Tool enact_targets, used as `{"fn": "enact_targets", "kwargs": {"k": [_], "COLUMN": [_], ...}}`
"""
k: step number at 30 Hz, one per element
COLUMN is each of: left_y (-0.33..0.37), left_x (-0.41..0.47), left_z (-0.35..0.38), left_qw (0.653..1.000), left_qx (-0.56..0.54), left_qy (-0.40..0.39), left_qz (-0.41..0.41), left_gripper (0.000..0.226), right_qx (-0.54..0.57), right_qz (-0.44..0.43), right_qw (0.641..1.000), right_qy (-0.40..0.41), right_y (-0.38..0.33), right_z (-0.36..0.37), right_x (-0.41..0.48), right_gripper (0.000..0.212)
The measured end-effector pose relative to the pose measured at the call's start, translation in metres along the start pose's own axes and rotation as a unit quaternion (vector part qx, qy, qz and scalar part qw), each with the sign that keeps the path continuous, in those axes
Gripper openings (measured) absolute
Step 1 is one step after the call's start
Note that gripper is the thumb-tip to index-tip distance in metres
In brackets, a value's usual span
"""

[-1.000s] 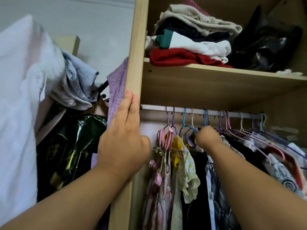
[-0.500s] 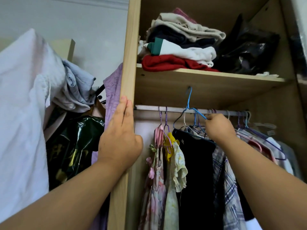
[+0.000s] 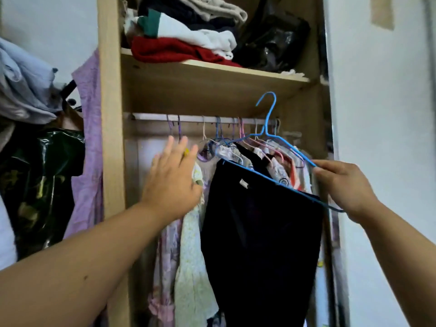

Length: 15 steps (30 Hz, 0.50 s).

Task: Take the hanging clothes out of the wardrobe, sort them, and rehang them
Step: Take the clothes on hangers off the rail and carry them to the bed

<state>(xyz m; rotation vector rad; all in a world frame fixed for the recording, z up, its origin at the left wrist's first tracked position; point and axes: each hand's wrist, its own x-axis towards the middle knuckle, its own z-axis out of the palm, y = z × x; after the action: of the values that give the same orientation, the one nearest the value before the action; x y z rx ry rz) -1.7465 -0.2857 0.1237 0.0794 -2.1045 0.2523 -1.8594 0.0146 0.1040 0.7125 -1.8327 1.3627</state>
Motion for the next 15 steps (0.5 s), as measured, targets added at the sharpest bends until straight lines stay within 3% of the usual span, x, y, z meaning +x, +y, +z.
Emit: {"fn": "enact_targets", "kwargs": {"k": [5, 9, 15], "left_y": [0.077, 0.117, 0.158], "left_x": [-0.009, -0.015, -0.033], "left_z": [0.04, 0.063, 0.099], "left_qw": [0.979, 0.96, 0.935], "left_qx": [-0.143, -0.221, -0.299], "left_qy": [-0.121, -0.159, -0.176], "left_qz": [0.078, 0.068, 0.072], "left_gripper": [0.085, 0.083, 0.054], "right_qx": [0.098, 0.062, -0.017], "right_qz": [0.123, 0.154, 0.194], "right_qw": [0.987, 0.986, 0.981], "right_qy": [-0.018, -0.019, 0.028], "right_y": [0.021, 0.015, -0.02], "right_z": [-0.058, -0.095, -0.156], "right_x": [-0.057, -0.108, -0.188], "right_gripper": [0.021, 0.032, 0.033]}}
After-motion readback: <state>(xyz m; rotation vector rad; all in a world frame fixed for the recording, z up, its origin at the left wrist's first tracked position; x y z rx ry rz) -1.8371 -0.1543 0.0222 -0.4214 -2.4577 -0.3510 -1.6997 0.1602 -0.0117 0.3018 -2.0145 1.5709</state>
